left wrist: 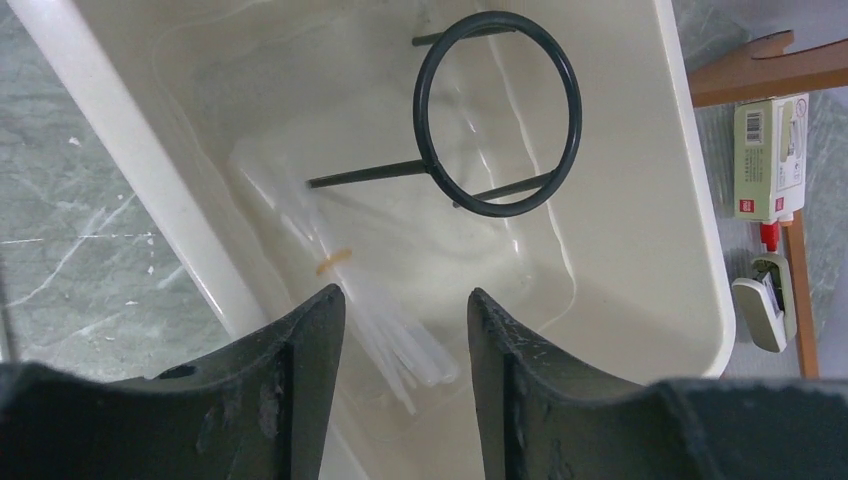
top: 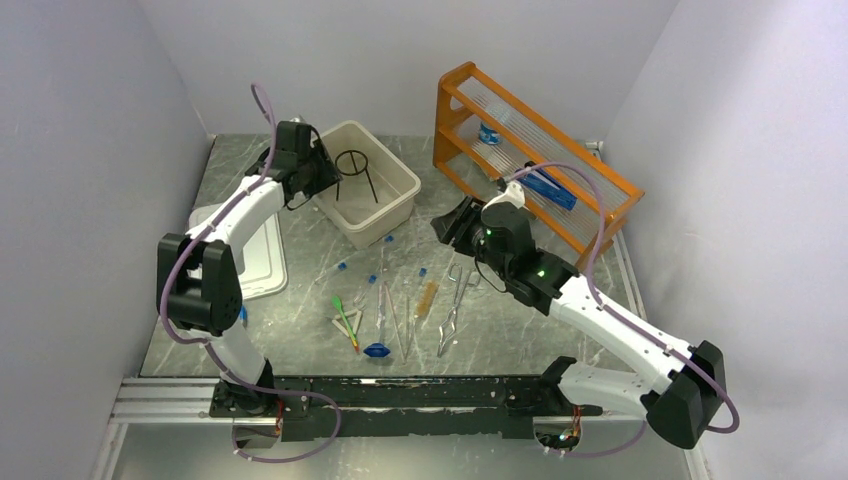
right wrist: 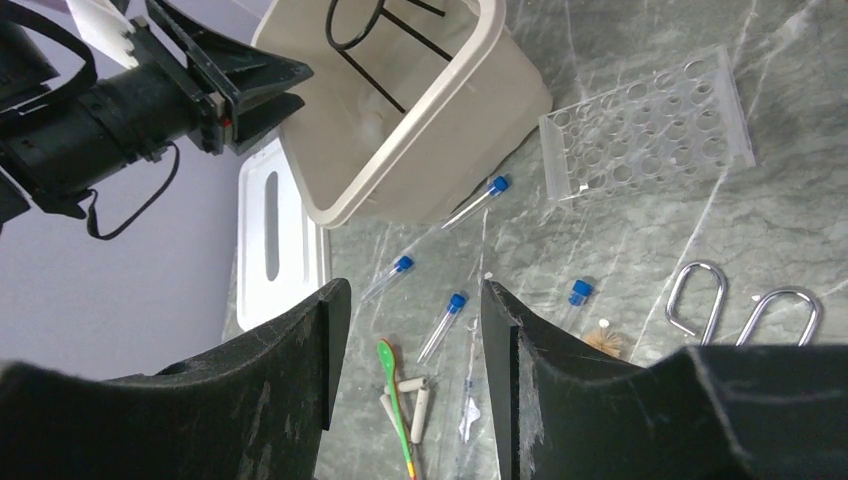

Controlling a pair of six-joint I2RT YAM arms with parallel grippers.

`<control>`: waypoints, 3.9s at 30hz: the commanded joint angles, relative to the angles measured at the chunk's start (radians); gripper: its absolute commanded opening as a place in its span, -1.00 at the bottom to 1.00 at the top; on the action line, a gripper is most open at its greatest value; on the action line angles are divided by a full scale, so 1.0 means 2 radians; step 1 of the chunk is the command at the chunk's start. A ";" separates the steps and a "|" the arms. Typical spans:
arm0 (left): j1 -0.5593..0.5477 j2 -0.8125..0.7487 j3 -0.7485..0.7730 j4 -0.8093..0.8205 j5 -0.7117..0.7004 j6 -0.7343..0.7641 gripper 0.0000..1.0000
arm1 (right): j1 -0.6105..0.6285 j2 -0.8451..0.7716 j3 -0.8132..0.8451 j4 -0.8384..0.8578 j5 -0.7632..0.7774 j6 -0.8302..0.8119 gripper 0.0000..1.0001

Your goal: Organize the chemistry lab equipment

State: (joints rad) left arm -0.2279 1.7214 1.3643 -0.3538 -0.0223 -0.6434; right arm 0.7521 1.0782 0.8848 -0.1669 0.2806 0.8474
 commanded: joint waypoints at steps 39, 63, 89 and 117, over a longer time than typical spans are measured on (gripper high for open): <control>0.002 -0.324 -0.186 0.034 0.150 0.177 0.87 | 0.011 0.218 -0.039 -0.175 -0.026 0.093 0.06; 0.002 -0.372 -0.175 0.029 0.188 0.129 0.81 | 0.027 0.115 -0.007 -0.212 0.064 0.108 -1.00; 0.002 -0.417 -0.077 -0.074 -0.007 0.097 0.83 | 0.027 0.272 0.284 0.148 -0.084 -0.310 -1.00; 0.002 -0.394 -0.032 -0.137 -0.117 0.141 0.89 | 0.021 0.601 0.523 0.103 -0.193 -0.373 -1.00</control>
State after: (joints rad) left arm -0.2279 0.9340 1.2873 -0.6193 -0.2455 -0.3805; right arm 0.8043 2.2574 1.8763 0.0456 -0.0837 0.1261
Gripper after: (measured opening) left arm 0.948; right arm 0.196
